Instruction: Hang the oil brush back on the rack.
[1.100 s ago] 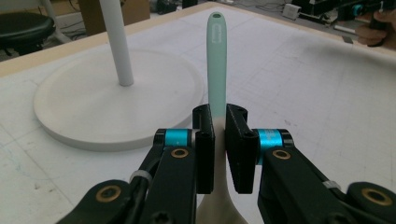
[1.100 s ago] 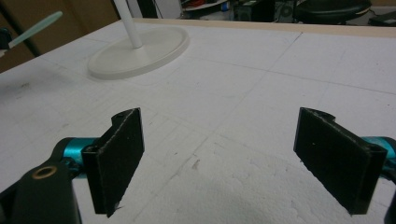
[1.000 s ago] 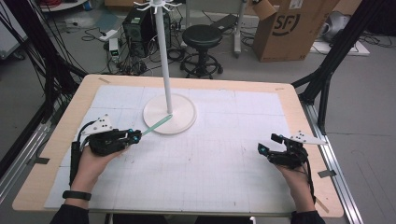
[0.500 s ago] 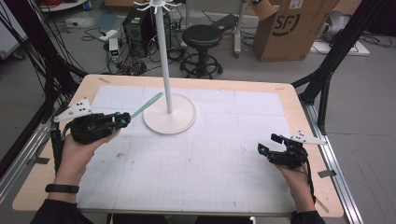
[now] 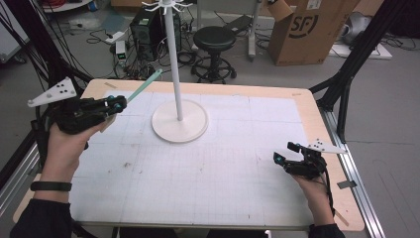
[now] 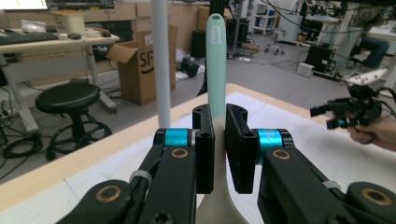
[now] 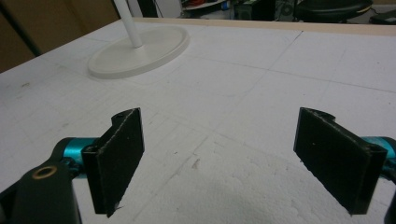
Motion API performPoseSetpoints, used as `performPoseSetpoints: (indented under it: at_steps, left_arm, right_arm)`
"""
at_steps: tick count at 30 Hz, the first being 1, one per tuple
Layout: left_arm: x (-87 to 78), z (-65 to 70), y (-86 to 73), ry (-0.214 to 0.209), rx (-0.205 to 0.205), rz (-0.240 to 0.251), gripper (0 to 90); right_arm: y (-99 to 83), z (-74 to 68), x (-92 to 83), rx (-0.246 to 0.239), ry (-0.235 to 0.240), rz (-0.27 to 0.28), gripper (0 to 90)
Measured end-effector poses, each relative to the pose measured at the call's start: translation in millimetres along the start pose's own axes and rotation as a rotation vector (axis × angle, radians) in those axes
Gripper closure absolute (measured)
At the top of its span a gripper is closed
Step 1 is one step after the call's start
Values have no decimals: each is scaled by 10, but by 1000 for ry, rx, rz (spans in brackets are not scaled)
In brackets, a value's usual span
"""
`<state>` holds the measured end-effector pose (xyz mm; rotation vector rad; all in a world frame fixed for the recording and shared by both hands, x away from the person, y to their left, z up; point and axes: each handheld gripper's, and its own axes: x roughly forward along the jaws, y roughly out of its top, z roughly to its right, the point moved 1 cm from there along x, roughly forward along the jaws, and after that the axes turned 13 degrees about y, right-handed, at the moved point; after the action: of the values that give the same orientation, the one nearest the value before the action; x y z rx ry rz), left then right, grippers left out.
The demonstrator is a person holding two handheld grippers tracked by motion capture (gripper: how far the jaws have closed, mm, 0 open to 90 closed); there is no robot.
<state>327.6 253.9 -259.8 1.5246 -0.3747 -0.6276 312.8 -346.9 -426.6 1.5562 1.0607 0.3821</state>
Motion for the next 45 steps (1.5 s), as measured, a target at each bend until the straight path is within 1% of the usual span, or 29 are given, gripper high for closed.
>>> performPoseSetpoints:
  at_steps: [3, 4, 5, 7, 8, 9, 13, 15, 16, 18, 19, 20, 23, 27, 29, 35, 37, 41, 45]
  left_arm:
    - [-8, -43, 97, 7, -8, 16, 824]
    - [-13, -68, 160, 17, -11, 20, 824]
    - [-13, -68, 160, 17, -11, 20, 824]
    - [-19, -88, 222, 24, -12, 28, 824]
    - [-25, -108, 281, 23, -16, 37, 824]
    - [-25, -108, 281, 23, -16, 37, 824]
    - [-28, -128, 395, 36, -10, 51, 824]
    - [-31, -135, 452, 35, -12, 60, 824]
    - [-35, -138, 508, 36, -12, 69, 823]
    - [-36, -141, 533, 35, -6, 71, 824]
    - [-34, -146, 586, 39, -5, 74, 824]
    - [-34, -146, 586, 39, -5, 74, 824]
    - [-41, -167, 690, 43, -8, 93, 824]
    - [-40, -187, 746, 48, -8, 102, 824]
    - [-31, -201, 767, 47, -17, 111, 824]
    - [27, -201, 830, 53, -6, 108, 824]
    - [35, -219, 861, 48, -18, 122, 824]
    - [57, -239, 880, 55, -19, 116, 823]
    - [88, -262, 891, 61, -27, 123, 823]
  right_arm:
    - [-1, 2, -2, 1, -1, 1, 154]
    - [-1, 6, -5, -1, 0, 2, 154]
    - [-1, 6, -5, -1, 0, 2, 154]
    - [-1, 7, -6, 0, 1, 3, 154]
    - [-2, 7, -3, 1, 3, 1, 154]
    - [-2, 7, -3, 1, 3, 1, 154]
    - [-3, 6, 1, 2, 4, -1, 154]
    - [-3, 7, -2, 4, 5, 0, 154]
    - [-3, 8, -5, 6, 5, 0, 154]
    - [-2, 10, -5, 5, 5, 1, 154]
    - [-2, 9, -6, 4, 5, 2, 154]
    - [-2, 9, -6, 4, 5, 2, 154]
    - [-2, 10, -6, 6, 6, 2, 154]
    - [-3, 12, -6, 8, 7, 0, 154]
    - [-3, 12, -6, 11, 6, 1, 154]
    - [-1, 17, -10, 9, 9, 1, 154]
    - [-1, 20, -15, 12, 7, 3, 154]
    - [-1, 19, -12, 12, 8, 3, 154]
    - [-1, 18, -10, 12, 10, 2, 154]
